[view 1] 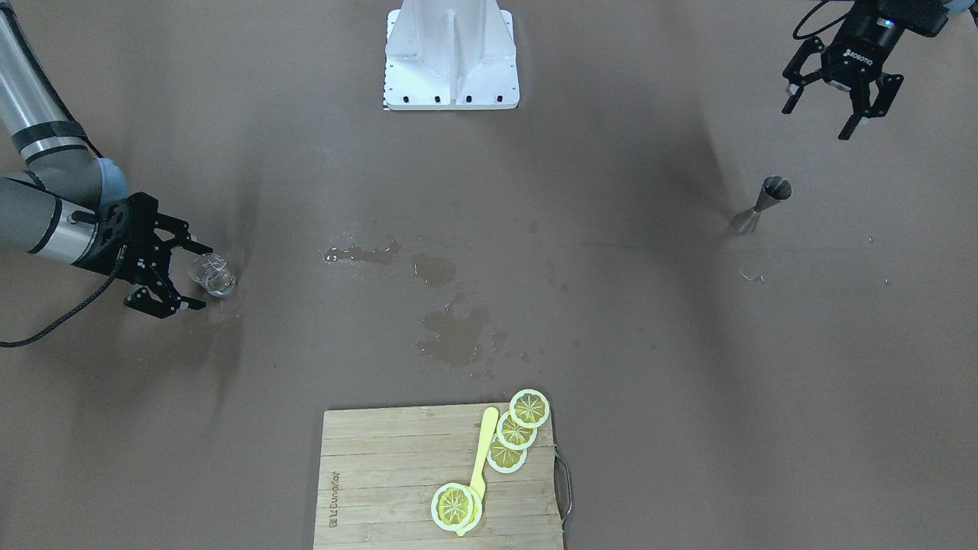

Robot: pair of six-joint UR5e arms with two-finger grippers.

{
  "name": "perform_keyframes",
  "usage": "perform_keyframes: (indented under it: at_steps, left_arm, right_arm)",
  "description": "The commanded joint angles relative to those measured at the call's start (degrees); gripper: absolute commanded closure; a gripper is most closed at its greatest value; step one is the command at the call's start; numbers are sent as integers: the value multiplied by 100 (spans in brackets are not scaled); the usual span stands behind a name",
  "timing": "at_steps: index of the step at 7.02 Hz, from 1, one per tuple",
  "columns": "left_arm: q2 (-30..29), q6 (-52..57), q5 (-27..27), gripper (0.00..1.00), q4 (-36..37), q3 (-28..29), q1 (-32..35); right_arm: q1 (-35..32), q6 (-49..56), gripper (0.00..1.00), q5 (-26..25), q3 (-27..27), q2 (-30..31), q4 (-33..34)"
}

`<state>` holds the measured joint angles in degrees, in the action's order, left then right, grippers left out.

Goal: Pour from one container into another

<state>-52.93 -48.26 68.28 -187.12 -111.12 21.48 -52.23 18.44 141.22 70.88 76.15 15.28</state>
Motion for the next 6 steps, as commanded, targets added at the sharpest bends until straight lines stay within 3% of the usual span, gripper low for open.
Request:
perform_keyframes:
  at_steps: [1,4,5,6]
  left_arm:
    - [125,-25,-525,1,-419,116,-512]
    - [213,-25,-1140,1,-1220,554,-1101]
    - [204,-8,-1194,1,-1500,852,-1233]
    - [195,19,-1595,1,-1581,1107,-1460]
  right_arm:
    - [55,2,7,-7,-4,-4,10]
    - [99,11,28,2,-13,-4,53]
    - [91,2,40,2,-22,-4,63]
    - [73,-50,53,2,-22,5,71]
